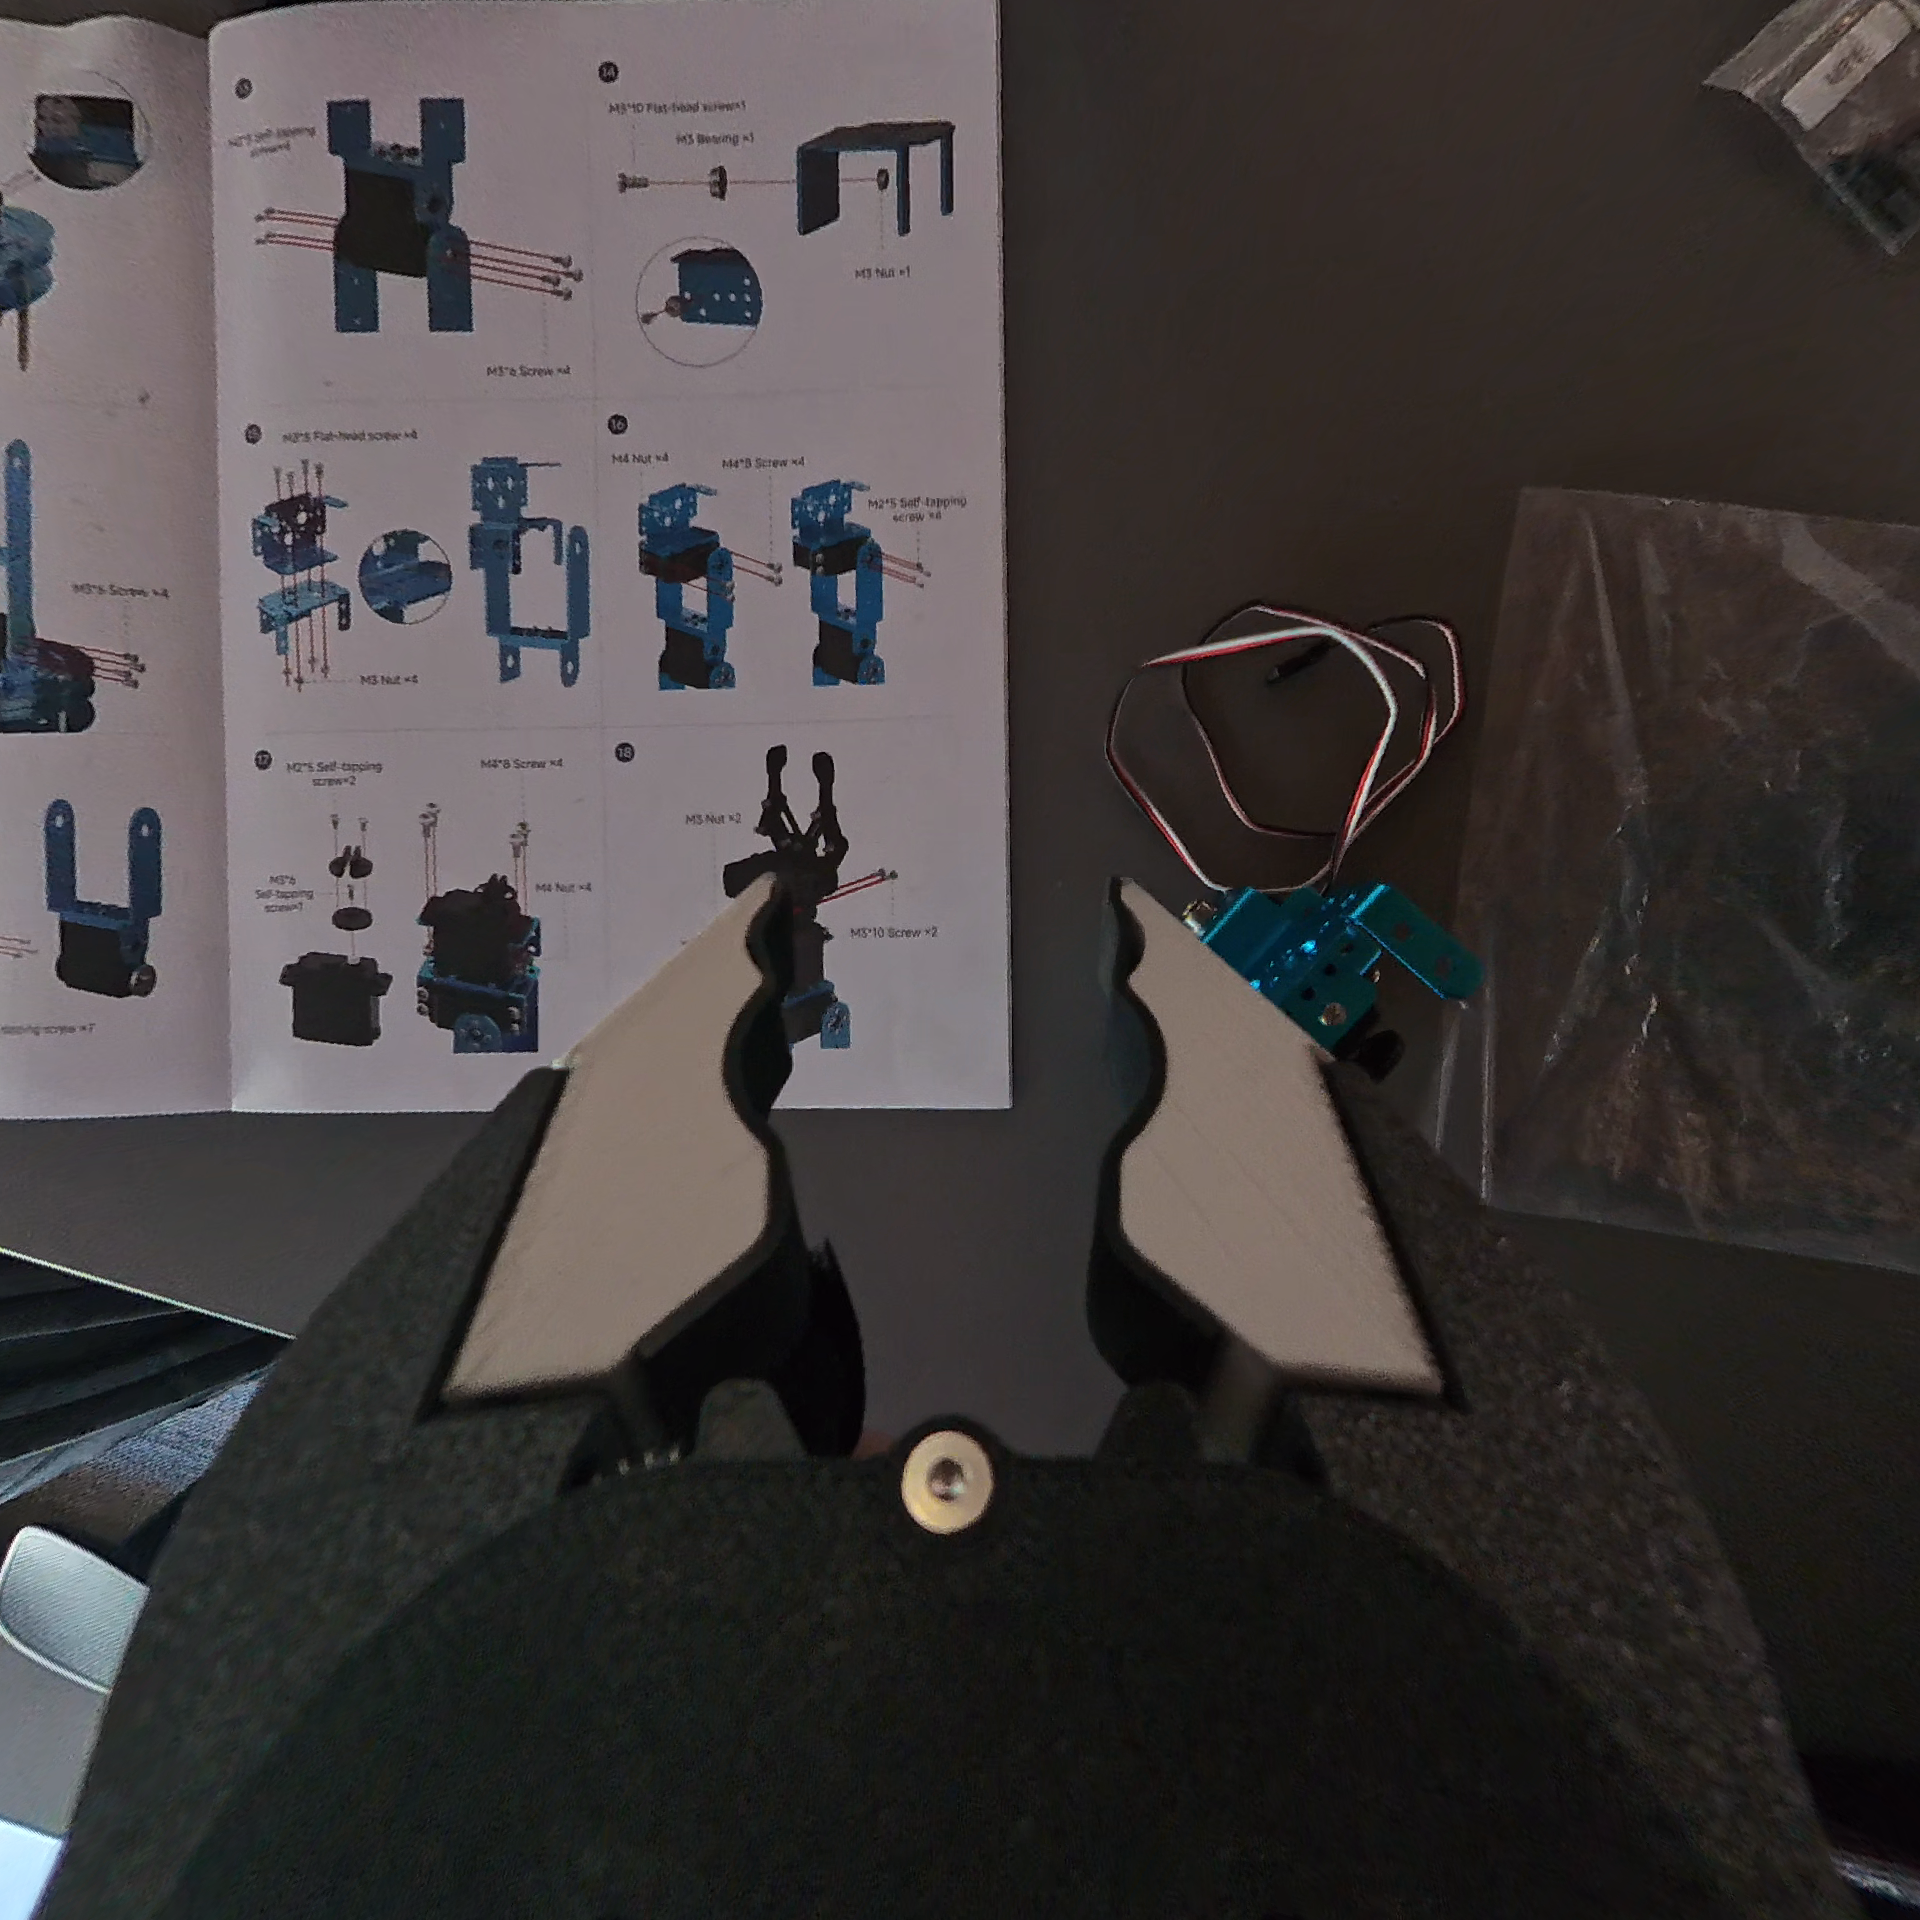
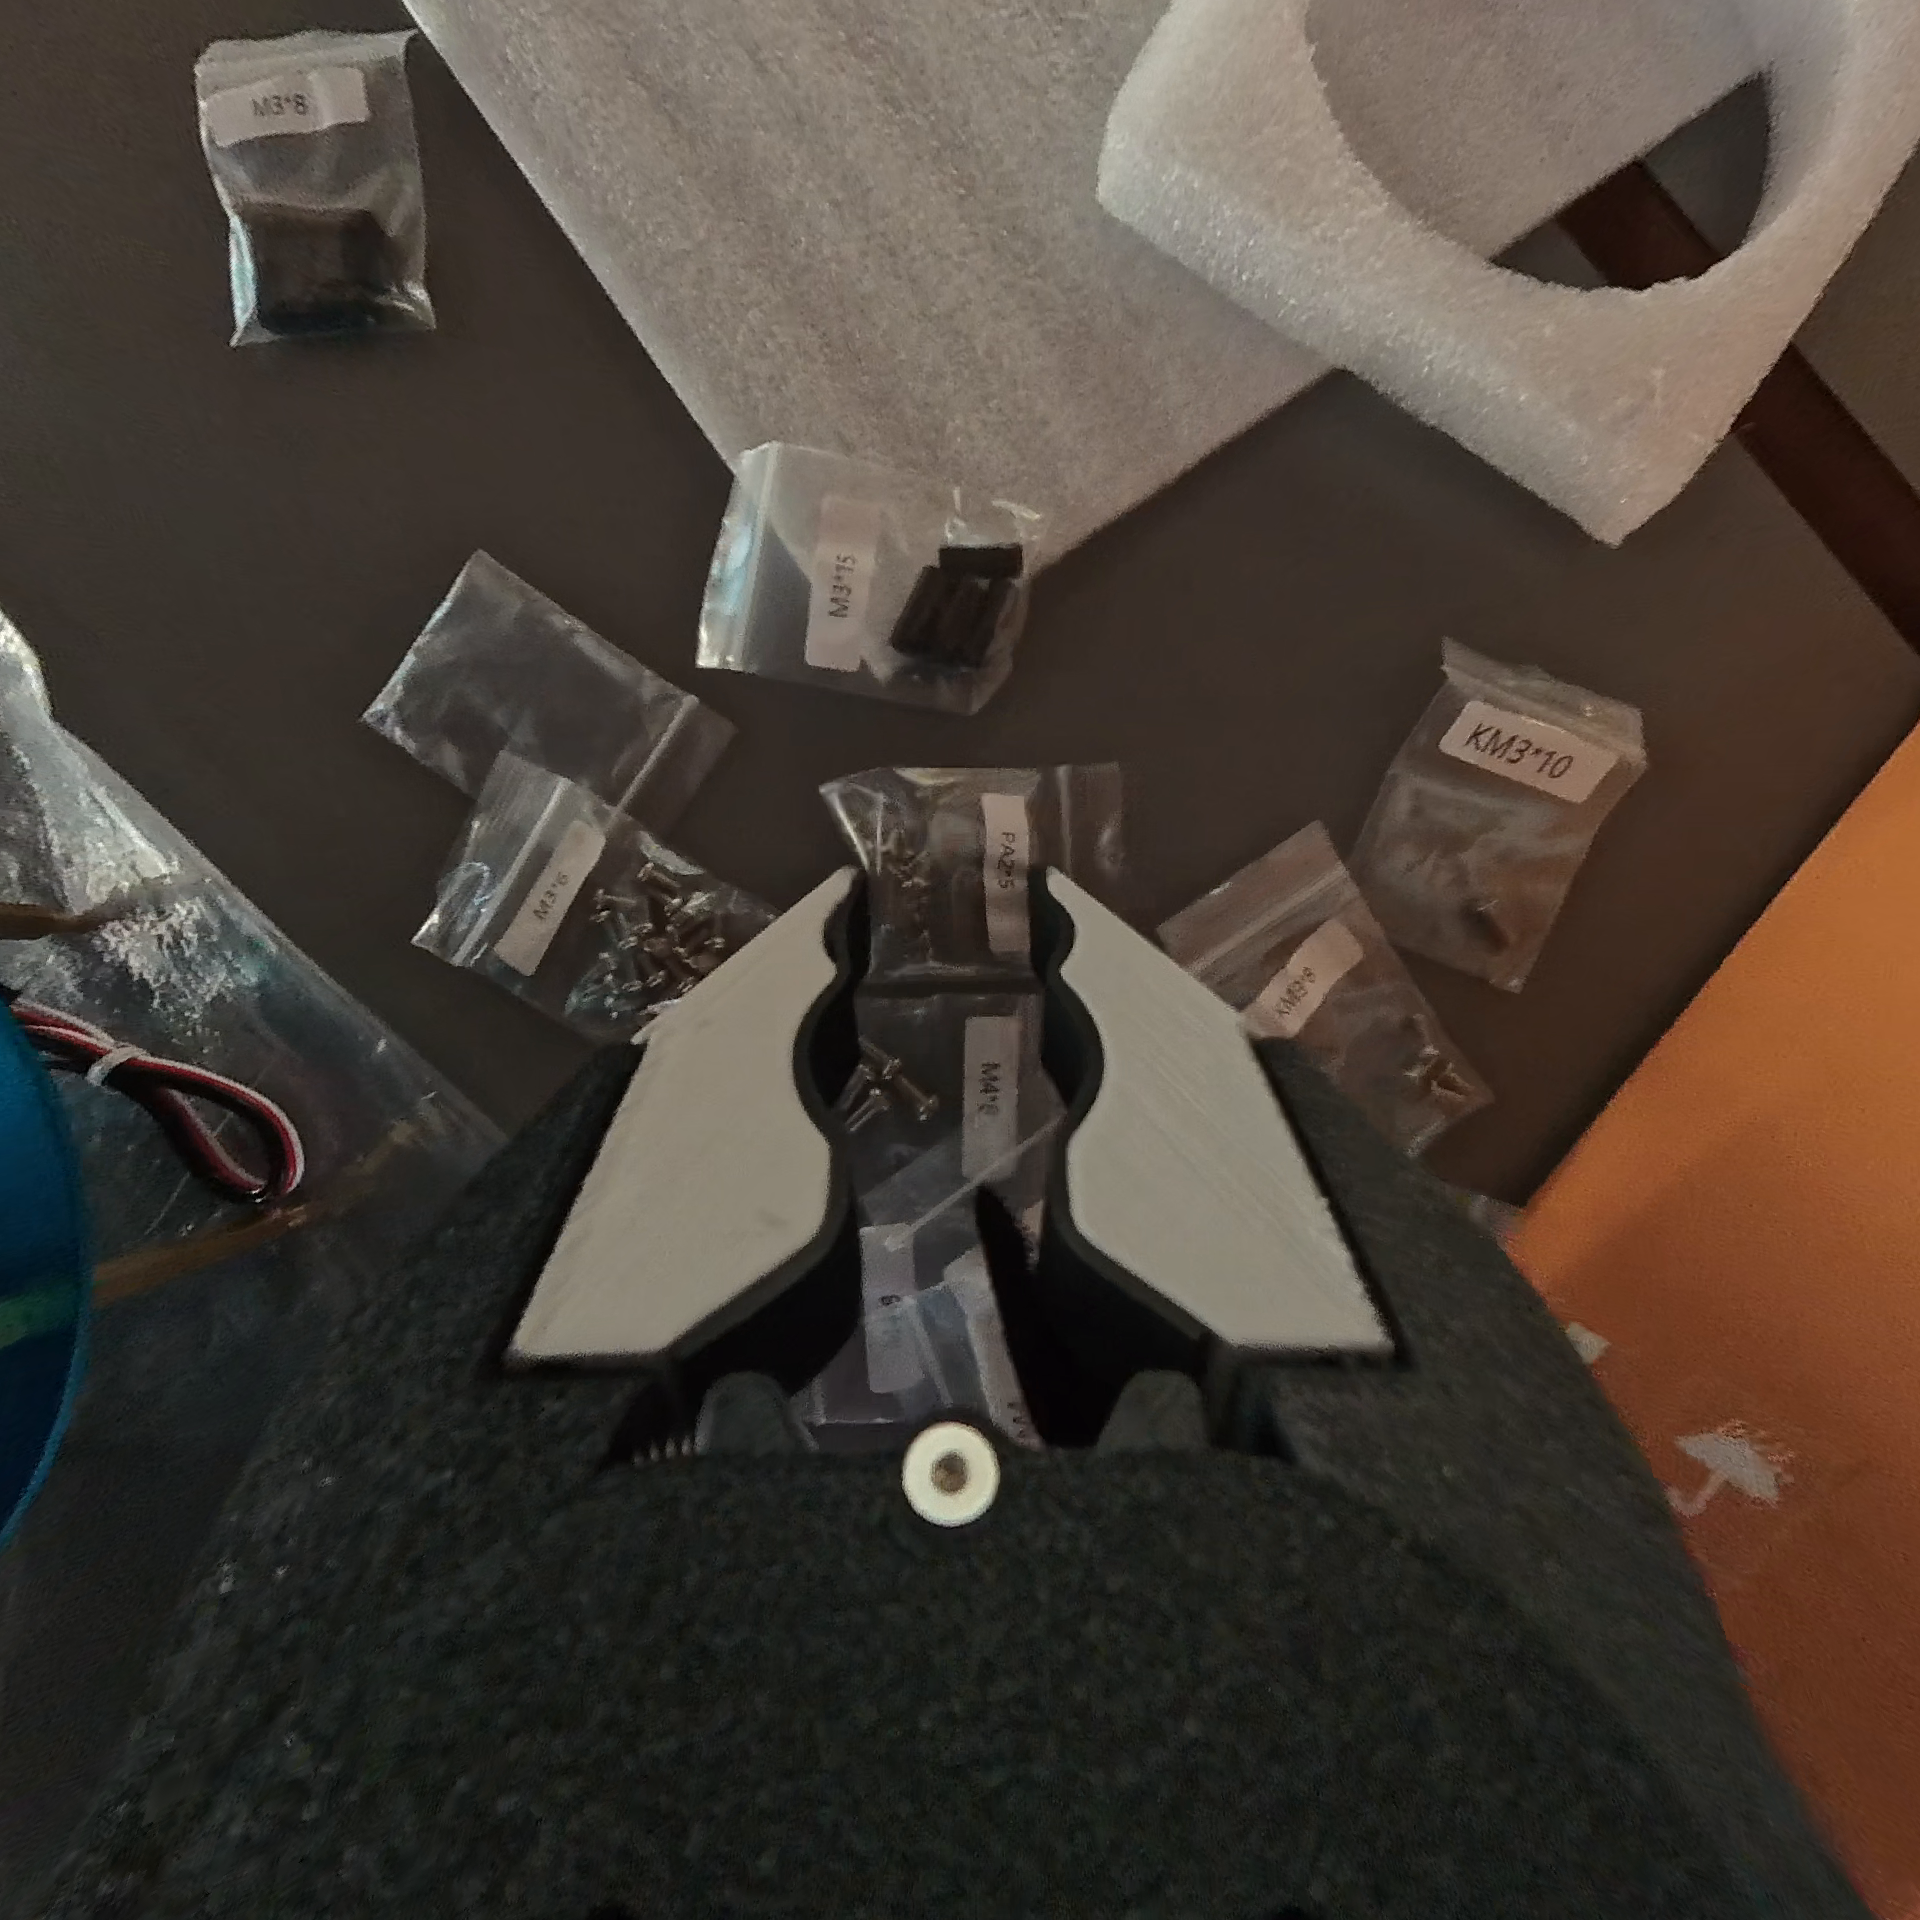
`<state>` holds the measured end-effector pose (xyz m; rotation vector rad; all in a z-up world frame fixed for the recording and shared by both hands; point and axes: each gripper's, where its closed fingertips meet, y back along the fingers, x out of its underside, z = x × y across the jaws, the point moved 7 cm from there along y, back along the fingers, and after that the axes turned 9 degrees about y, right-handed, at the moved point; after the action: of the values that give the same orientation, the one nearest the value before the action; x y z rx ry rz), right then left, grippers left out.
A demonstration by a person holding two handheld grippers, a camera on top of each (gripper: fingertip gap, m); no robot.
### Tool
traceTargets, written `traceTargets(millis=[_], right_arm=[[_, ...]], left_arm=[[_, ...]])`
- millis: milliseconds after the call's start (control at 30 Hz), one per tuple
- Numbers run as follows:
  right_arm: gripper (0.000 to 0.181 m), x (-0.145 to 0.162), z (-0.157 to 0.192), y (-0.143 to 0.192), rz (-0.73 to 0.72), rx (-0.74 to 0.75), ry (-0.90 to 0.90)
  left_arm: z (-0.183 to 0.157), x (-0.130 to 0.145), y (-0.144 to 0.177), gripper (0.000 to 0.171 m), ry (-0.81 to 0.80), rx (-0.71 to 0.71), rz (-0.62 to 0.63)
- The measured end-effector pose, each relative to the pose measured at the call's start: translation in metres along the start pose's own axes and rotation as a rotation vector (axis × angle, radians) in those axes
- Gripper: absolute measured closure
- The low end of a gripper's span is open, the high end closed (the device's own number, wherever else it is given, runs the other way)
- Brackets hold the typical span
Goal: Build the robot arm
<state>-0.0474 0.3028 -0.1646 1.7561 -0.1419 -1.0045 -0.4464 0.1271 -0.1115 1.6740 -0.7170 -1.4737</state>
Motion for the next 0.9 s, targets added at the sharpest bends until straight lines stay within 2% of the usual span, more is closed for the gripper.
traceTargets(millis=[133,233,367,433,567,700,733,800,900], right_arm=[[0.175,0.000,0.010,0.000,-0.028,-0.026,0.022],[0.177,0.001,0.013,0.005,-0.036,0.021,0.086],[0.178,0.008,0.026,0.043,-0.105,0.143,0.266],[0.177,0.024,0.039,0.067,-0.114,0.150,0.303],[0.177,0.072,0.090,0.102,-0.096,-0.117,0.237],[0.175,0.101,0.132,0.111,-0.087,-0.162,0.225],[0.171,0.107,0.139,0.109,-0.071,-0.184,0.209],[0.146,0.117,0.148,0.108,-0.049,-0.222,0.160],[0.144,0.121,0.147,0.118,-0.096,-0.301,0.083]], left_arm=[[-0.002,-0.003,0.000,0.113,-0.019,0.006,-0.005],[-0.003,-0.006,0.004,0.113,-0.027,0.008,-0.018],[-0.006,-0.008,0.010,0.113,-0.025,0.027,-0.034],[-0.010,-0.007,0.012,0.113,-0.030,0.040,-0.039],[-0.022,0.000,0.016,0.113,-0.045,0.065,-0.044],[-0.036,0.009,0.022,0.113,-0.054,0.082,-0.055],[-0.040,0.012,0.023,0.113,-0.055,0.088,-0.056],[-0.048,0.018,0.025,0.113,-0.062,0.093,-0.057],[-0.057,0.027,0.030,0.113,-0.063,0.100,-0.055]])
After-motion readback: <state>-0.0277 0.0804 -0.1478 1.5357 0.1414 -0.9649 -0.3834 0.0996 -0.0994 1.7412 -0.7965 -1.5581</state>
